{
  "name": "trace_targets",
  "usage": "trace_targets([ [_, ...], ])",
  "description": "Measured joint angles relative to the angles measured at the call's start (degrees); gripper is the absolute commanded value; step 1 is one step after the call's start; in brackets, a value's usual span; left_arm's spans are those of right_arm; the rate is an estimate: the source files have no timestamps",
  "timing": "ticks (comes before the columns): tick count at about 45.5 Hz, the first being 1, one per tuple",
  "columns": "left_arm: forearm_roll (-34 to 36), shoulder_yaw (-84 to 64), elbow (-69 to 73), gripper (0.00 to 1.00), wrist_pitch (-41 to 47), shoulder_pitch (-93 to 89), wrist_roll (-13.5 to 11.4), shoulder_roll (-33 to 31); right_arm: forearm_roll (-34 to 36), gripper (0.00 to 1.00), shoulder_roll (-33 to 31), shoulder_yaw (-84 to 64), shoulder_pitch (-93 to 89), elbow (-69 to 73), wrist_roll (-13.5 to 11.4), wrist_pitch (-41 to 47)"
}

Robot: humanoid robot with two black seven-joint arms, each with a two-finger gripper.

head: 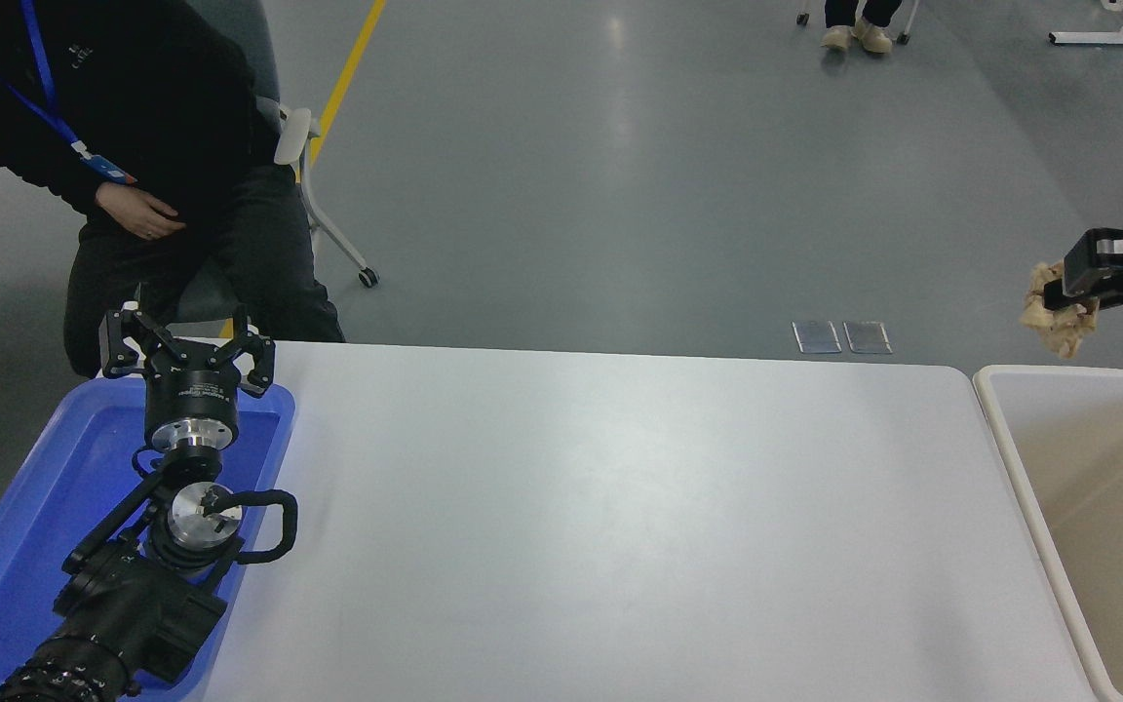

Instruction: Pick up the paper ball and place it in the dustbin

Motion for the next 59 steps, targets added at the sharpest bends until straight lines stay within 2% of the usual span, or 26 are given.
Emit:
trace_targets([
  [11, 0.00, 0.00, 0.00, 0.99, 0.00, 0.00, 0.00, 0.00, 12.74, 0.00, -4.84, 8.35, -14.26, -13.03, -2.11, -13.28],
  [19, 0.01, 0.00, 0.00, 0.99, 0.00, 0.00, 0.00, 0.00, 23.14, 0.00, -3.41, 18.39, -33.06, -27.17, -2.92, -21.42],
  [29, -0.05, 0.00, 0.00, 0.99, 0.00, 0.00, 0.00, 0.01, 33.24, 0.00, 5.31, 35.36, -58.81, -48.44, -3.53, -26.22],
  [40, -0.07, 0.00, 0.00, 0.99, 0.00, 0.00, 0.00, 0.01, 36.75, 0.00, 18.40, 52.16, -76.97, -65.81, -4.65, -28.51],
  [59, -0.07, 0.00, 0.00, 0.99, 0.00, 0.00, 0.00, 0.00, 38.37, 0.00, 30.47, 67.24, -91.77, -72.46, -5.03, -32.58],
])
